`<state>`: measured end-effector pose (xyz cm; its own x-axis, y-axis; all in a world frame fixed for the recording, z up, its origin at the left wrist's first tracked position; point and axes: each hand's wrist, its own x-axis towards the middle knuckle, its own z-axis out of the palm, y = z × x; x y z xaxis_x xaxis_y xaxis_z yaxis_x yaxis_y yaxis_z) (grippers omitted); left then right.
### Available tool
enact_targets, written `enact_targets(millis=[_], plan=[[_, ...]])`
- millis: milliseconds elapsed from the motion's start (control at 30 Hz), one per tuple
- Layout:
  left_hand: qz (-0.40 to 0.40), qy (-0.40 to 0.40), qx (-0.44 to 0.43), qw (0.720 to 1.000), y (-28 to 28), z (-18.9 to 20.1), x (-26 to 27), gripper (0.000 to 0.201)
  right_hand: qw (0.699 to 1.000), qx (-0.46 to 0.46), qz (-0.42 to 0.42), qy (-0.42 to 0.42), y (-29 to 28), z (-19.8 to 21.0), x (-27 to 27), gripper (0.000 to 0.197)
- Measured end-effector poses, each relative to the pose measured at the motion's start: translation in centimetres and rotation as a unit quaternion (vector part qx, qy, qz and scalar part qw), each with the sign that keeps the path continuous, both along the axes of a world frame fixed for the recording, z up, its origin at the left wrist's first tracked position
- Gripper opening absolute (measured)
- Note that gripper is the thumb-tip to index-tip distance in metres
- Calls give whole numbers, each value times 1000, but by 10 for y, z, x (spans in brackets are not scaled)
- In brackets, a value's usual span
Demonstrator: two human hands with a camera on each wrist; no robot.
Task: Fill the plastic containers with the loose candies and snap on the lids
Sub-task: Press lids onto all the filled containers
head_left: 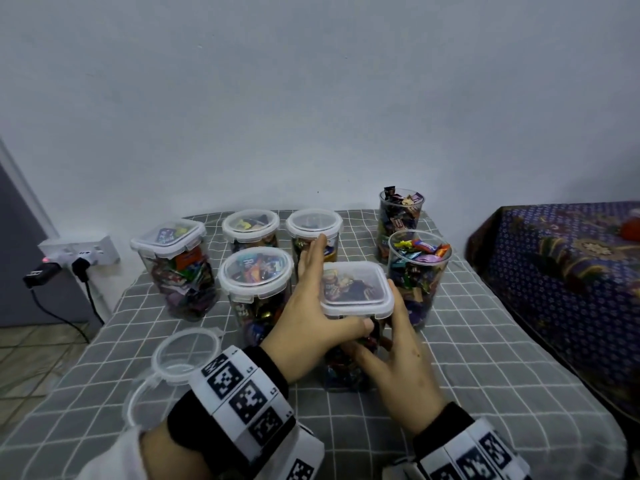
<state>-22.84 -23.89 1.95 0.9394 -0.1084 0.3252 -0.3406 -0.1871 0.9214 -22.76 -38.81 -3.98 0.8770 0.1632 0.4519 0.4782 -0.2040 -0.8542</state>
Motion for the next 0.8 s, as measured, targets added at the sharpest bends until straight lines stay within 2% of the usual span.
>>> enact_targets(millis=[133,200,300,367,433,500,600,633,667,733,800], plan=[[-27,4,-67,997,-3,3,-2,110,1000,13,9,-6,1,5,0,87],[-32,12,-69,997,-3,7,-3,107,1000,16,19,-6,0,5,1,89],[-2,-1,17,1000,-3,15,-12,100,998,16,50,22,-1,4,3,97],[30,-57,124,990,0,25,-27,91,997,6,70,35,-1,3,6,93],[62,-112,164,978,11,36,-43,81,997,-24,74,30,-4,2,10,86],[106,-137,109,979,32,46,-53,71,995,-55,78,26,-6,3,14,87],[213,-131,-37,968,77,52,-56,45,994,-79,74,25,-4,6,19,85],[253,-114,-38,960,93,52,-55,38,994,-82,70,26,-2,7,20,84],[288,-83,-3,954,112,51,-53,33,994,-86,66,27,0,8,22,82],[318,28,151,936,145,44,-48,22,993,-93,60,29,3,9,26,80],[282,158,327,888,165,34,-41,25,993,-99,56,35,4,10,28,81]])
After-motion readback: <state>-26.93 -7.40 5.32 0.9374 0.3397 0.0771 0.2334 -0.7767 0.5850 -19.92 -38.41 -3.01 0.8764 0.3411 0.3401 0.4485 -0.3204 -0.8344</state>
